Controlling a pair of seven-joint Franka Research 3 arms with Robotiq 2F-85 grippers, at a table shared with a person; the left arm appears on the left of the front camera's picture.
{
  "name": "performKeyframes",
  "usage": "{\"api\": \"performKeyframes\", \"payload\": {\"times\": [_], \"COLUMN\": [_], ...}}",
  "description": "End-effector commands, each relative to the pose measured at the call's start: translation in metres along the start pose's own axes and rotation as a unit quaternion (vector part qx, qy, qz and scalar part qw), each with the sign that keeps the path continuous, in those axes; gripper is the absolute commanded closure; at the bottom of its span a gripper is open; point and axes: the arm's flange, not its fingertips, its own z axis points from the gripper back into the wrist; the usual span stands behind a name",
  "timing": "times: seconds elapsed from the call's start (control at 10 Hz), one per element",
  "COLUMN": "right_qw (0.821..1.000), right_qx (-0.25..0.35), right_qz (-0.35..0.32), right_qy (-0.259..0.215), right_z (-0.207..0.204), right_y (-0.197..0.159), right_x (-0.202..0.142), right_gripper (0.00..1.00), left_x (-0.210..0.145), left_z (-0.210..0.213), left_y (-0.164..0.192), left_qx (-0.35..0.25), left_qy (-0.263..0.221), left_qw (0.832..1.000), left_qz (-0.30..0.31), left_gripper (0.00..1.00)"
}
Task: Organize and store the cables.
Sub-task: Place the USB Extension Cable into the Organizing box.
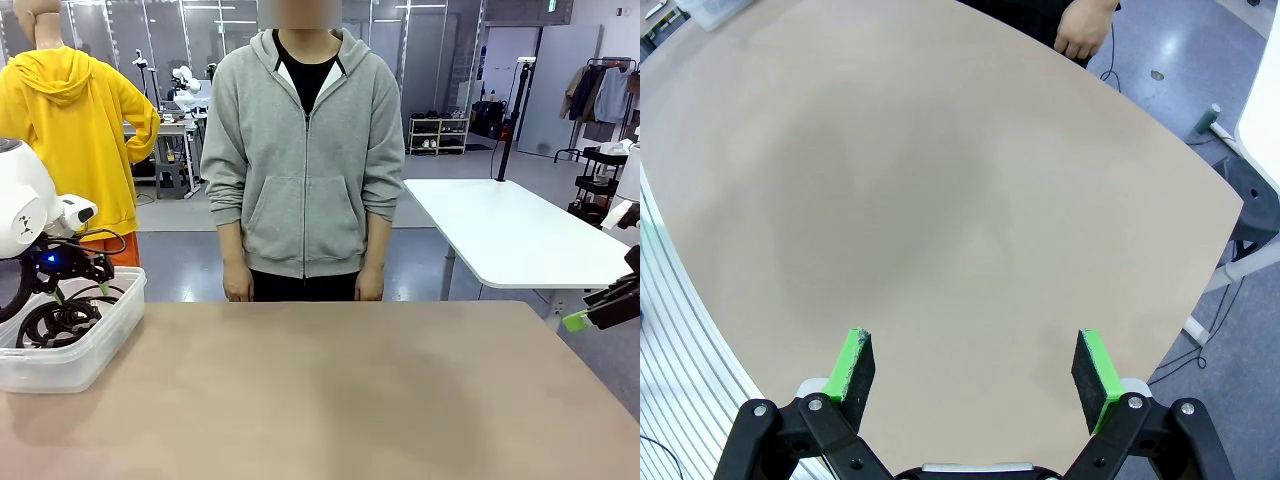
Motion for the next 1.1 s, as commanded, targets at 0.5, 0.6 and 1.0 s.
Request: {"api": "performKeyframes", "payload": {"times": [0.5,0.6,1.0], "right_qw": [1.0,1.0,1.0], "right_qx": [0.0,0.0,0.0], "right_qz": [0.0,0.0,0.0], "right_qy": [0.006,0.006,0.006], "right_z": [0.0017,0.0017,0.0017], "right_y": [0.0008,0.0008,0.0008], "right_x": [0.0006,0.0006,0.0006], "right_gripper": [0.0,0.0,0.0], "left_x": [0.0002,0.0002,0.0002], "left_z": [0.0029,0.0029,0.0029], "left_y": [-0.0003,-0.0003,-0.0003], "left_qx": [-0.001,-0.001,-0.001], "left_qy": [-0.002,-0.002,-0.002], "left_qw": [1.0,1.0,1.0], "left_qz": [0.0,0.0,0.0], "left_gripper": [0.0,0.0,0.0]}}
